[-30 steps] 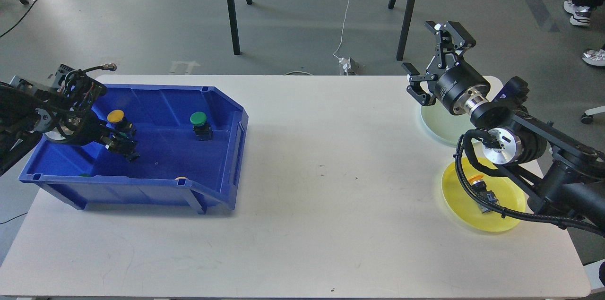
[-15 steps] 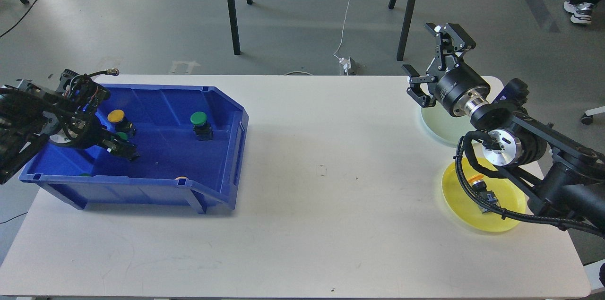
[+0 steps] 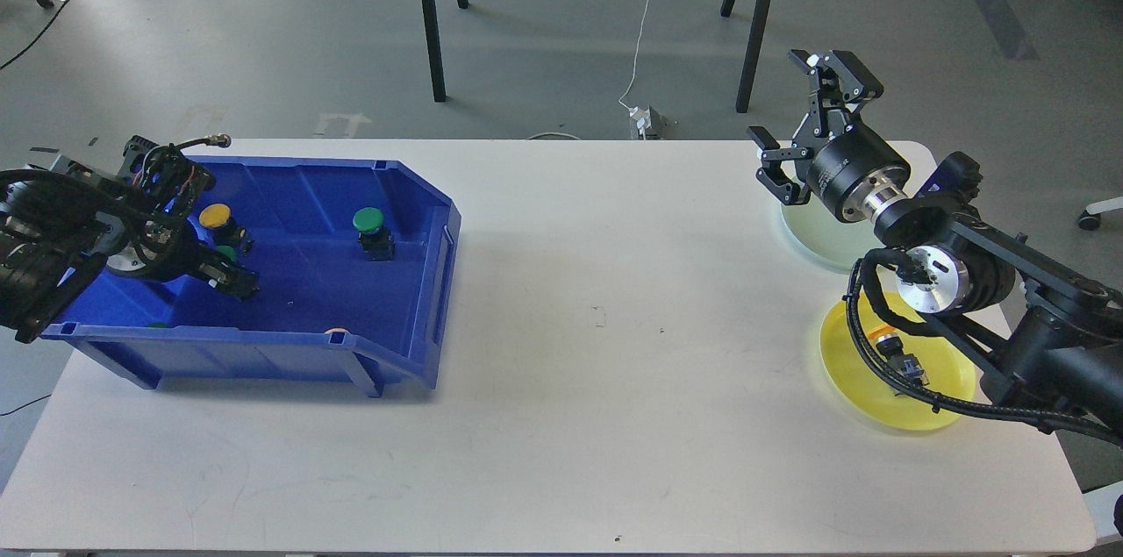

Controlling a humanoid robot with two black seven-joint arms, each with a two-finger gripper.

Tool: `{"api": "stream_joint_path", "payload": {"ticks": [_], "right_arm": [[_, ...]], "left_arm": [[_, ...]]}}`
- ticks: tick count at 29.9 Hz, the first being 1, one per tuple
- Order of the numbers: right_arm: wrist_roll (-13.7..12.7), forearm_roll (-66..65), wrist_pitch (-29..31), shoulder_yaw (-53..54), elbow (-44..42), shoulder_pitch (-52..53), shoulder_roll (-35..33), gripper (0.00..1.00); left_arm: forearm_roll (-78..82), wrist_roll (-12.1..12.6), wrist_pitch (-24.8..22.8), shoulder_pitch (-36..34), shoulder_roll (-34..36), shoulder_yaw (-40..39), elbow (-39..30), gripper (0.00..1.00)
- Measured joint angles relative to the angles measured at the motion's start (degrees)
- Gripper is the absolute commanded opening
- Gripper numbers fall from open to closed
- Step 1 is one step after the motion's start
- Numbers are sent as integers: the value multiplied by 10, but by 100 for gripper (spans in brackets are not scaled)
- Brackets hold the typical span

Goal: Pass button and place on color plate
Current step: 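Lower the left gripper into the bin and grasp a green-topped button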

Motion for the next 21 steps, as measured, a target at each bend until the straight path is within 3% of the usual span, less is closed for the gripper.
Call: {"api": "stream_joint_path", "payload": {"ticks": [21], "right_arm": [[1, 0, 0, 1, 0, -5, -2, 99]], "left_arm": [[-9, 0, 0, -2, -8, 0, 4, 62]]}}
